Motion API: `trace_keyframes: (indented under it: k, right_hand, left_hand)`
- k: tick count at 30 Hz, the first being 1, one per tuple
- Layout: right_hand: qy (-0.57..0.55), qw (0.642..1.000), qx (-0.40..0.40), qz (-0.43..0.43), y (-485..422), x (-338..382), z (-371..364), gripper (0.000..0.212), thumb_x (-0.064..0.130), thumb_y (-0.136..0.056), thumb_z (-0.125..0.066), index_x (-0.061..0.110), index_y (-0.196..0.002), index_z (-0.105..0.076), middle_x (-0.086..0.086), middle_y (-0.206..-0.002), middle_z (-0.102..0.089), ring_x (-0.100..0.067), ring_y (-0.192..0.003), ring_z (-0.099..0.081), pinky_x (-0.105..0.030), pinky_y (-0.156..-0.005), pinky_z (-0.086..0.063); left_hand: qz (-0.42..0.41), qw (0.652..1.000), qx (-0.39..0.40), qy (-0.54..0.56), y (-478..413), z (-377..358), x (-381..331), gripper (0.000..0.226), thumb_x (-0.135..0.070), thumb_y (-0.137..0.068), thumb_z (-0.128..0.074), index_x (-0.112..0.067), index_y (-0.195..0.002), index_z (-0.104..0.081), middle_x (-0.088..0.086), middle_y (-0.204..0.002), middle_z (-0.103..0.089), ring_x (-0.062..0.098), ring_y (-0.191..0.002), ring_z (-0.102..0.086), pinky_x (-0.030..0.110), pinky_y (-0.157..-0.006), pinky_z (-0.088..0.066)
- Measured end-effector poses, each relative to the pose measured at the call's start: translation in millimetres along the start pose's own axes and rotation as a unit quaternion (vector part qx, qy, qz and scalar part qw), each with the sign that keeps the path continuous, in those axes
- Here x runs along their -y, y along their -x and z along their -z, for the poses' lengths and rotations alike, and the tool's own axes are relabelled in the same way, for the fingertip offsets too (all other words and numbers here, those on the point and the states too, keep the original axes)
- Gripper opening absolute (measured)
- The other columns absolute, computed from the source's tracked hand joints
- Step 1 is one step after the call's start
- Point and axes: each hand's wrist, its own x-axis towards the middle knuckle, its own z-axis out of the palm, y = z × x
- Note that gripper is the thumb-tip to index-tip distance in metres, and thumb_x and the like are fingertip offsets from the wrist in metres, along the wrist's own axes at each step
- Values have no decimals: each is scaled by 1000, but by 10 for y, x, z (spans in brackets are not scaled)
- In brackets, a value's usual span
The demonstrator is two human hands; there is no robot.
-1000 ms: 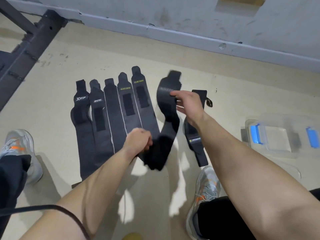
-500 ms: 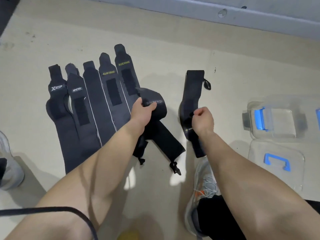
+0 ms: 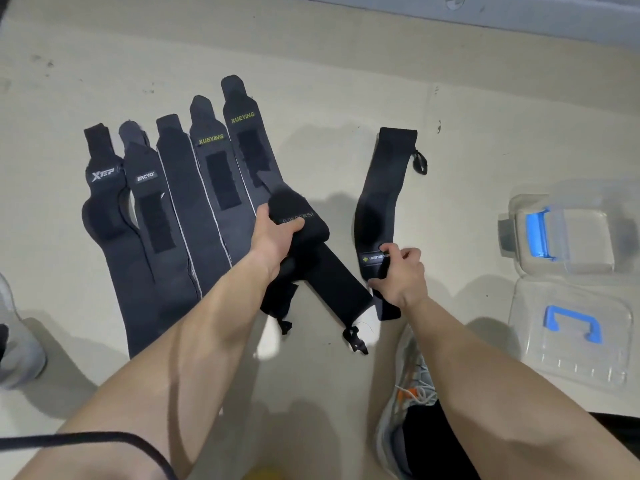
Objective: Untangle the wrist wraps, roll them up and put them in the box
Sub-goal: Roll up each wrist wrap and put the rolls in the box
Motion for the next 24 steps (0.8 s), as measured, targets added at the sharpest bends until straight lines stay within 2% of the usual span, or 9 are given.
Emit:
trace_keyframes:
  k: [3, 6, 11, 14, 16, 18, 20, 22, 24]
  right_hand:
    - [41, 999, -23, 4, -22, 48, -24, 79, 34, -76, -85, 30, -139, -38, -9, -129, -35, -34, -113, -46, -42, -96, -47]
    - [38, 999, -15, 2, -73, 98, 8, 80, 33, -69, -89, 29, -130, -38, -6, -120, -36, -29, -105, -45, -40, -92, -49]
    - [-117, 993, 9, 16, -83, 59, 30, 44, 12, -79, -79, 22, -109, -49, -7, -89, -63, -24, -77, -57, -29, -65, -44]
    - [-209, 978, 7, -11, -36, 107, 119, 36, 7, -82, -69, 24, -113, -63, -3, -79, -62, -19, -66, -58, -24, -65, -50]
    - [-222, 974, -12, -33, -37, 167, 166, 35, 11, -82, -68, 22, -115, -68, -2, -83, -67, -20, -71, -64, -26, -73, -54]
    - [-146, 988, -18, -42, -49, 236, 217, 33, 23, -83, -62, 25, -115, -70, -3, -93, -74, -24, -86, -69, -32, -84, -56]
    - [71, 997, 36, -24, 12, 338, 286, 27, 27, -84, -51, 28, -104, -69, -3, -97, -74, -27, -89, -70, -32, -78, -53]
    - [319, 945, 70, 36, 64, 463, 309, 25, 20, -88, -51, 27, -106, -67, 1, -104, -71, -25, -94, -68, -30, -72, -46]
    - [472, 872, 59, 118, 45, 591, 289, 30, 14, -91, -54, 23, -118, -65, 1, -116, -67, -25, -107, -65, -31, -72, -43]
  left_hand:
    - [20, 1000, 6, 17, -16, 33, 35, 51, -11, -92, -72, -35, -127, -44, -2, -119, -65, 24, -107, -68, 48, -89, -62]
    - [34, 999, 12, 39, -34, 62, 62, 50, -9, -93, -70, -36, -126, -44, 0, -121, -66, 24, -107, -69, 46, -86, -62]
    - [51, 997, 13, 56, -47, 126, 54, 51, -9, -94, -69, -33, -134, -45, 2, -122, -68, 26, -107, -71, 36, -70, -60]
    - [55, 997, 8, 55, -51, 147, 54, 53, -9, -94, -69, -29, -137, -45, 3, -121, -69, 26, -106, -71, 35, -69, -59]
    - [58, 997, 9, 59, -41, 148, 64, 55, -9, -94, -69, -27, -139, -45, 3, -121, -68, 26, -107, -70, 38, -73, -59]
    - [58, 996, 12, 62, -30, 142, 84, 56, -9, -93, -69, -26, -140, -44, 3, -122, -68, 27, -108, -69, 39, -75, -59]
    - [57, 996, 19, 68, -22, 134, 105, 57, -10, -93, -69, -26, -141, -43, 3, -123, -67, 26, -107, -69, 38, -74, -59]
    - [53, 996, 27, 69, -25, 130, 123, 57, -11, -93, -70, -25, -141, -43, 4, -124, -66, 26, -107, -69, 39, -73, -59]
    - [50, 996, 32, 72, -48, 130, 141, 58, -12, -92, -71, -26, -141, -43, 4, -125, -66, 26, -107, -70, 40, -76, -61]
